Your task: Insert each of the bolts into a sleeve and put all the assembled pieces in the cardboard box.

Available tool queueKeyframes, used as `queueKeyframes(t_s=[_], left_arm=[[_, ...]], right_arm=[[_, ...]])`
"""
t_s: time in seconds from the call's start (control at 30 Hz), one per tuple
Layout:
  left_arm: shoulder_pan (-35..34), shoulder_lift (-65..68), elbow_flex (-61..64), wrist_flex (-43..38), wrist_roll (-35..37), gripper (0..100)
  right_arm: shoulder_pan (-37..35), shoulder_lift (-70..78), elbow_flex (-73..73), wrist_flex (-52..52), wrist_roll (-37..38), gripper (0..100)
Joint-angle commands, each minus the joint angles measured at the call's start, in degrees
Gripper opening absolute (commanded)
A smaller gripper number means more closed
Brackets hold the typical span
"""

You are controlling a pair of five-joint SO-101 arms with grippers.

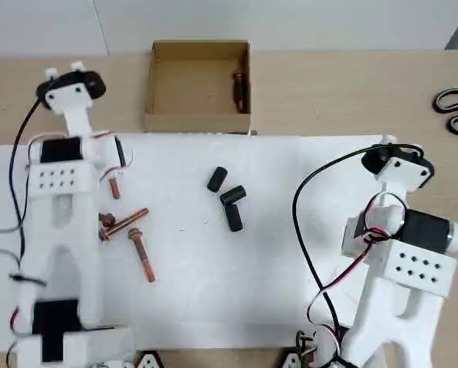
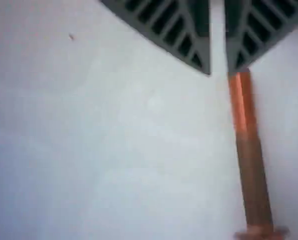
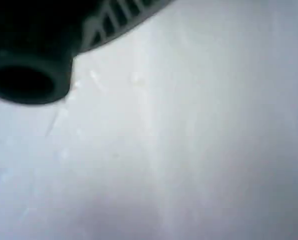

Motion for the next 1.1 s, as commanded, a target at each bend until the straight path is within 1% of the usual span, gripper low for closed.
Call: queueKeyframes(t_s=[0.0,0.2,0.37,0.47,0.53,0.8,0.93,1.07], left_arm=[[0.4,4.5,-7.9,2.6,-1.8,1],[0.1,12.8,-17.9,13.1,-1.8,1],[0.0,17.4,-23.1,16.6,-1.8,2],[0.0,19.2,-23.3,16.4,-1.7,7],[-0.4,20.3,-23.3,15.8,-1.7,9],[-5.3,24.4,-23.5,11.2,-2.1,9],[-5.5,26.0,-23.5,10.9,-3.5,9],[-5.4,26.2,-23.5,8.5,-3.5,9]], right_arm=[[0.6,-1.4,-0.2,-0.4,-0.6,0.3],[0.7,-1.4,0.3,-0.7,-0.6,0.3],[0.7,-1.4,0.4,-0.9,-0.6,0.3],[0.7,-1.4,0.4,-0.9,-0.6,0.3],[0.7,-1.4,0.4,-0.9,-0.6,0.3],[0.7,-1.4,0.4,-0.9,-0.4,0.3],[0.5,-1.4,0.4,-0.9,-0.3,0.3],[0.4,-1.4,0.4,-0.9,-0.3,0.3]])
